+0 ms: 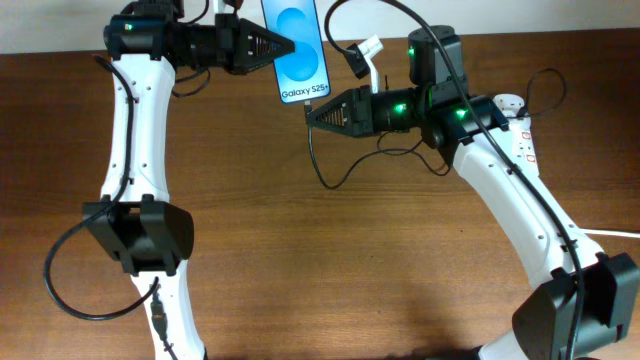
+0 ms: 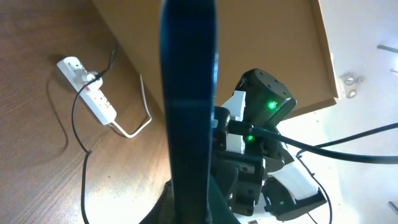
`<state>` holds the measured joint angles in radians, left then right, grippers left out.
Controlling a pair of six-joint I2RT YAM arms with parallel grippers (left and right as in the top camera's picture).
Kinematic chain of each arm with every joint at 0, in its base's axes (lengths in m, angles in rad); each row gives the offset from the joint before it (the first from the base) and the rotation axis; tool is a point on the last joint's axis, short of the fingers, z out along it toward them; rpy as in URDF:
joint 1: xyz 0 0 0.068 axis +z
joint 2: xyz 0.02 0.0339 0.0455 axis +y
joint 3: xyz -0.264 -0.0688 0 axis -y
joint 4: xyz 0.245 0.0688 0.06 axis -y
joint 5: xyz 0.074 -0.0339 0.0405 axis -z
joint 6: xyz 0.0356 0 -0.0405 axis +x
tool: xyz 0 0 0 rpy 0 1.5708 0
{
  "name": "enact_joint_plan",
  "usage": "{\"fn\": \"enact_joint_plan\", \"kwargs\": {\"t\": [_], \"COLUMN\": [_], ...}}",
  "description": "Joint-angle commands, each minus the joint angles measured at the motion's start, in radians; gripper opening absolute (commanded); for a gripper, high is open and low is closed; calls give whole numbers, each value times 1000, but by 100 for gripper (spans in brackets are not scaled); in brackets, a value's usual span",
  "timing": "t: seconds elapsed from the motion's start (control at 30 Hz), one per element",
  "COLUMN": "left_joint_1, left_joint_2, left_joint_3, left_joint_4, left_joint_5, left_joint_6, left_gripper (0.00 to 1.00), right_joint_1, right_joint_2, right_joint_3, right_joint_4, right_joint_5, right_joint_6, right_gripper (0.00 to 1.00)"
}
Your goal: Plug charger to phone and switch on socket
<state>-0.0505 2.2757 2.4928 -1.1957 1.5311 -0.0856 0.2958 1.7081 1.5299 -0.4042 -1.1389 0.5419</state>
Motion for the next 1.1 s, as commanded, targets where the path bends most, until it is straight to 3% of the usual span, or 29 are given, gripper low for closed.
{"fn": "enact_joint_plan", "kwargs": {"t": [0.0,0.27,0.63,1.07], "left_joint_1": [-2,-2,3,-4], "left_joint_2": [-19,-19,-19,-19], "left_joint_3": [14,14,14,14], "left_joint_4": [-2,-14,-2,-27], "left_joint_5": [43,43,43,43], "left_joint_6": [32,35,34,34], "left_gripper": [0,0,0,0], "right_joint_1": [-2,-42,-16,-13], "right_joint_2": [-17,-17,-17,-17], "right_joint_3": [20,20,20,20], "right_joint_4": [17,16,-68,-48], "right_joint_5": [-13,-86,-54,-53], "right_joint_6": [-2,-6,-37,-36], "right_gripper": [5,4,4,4]}}
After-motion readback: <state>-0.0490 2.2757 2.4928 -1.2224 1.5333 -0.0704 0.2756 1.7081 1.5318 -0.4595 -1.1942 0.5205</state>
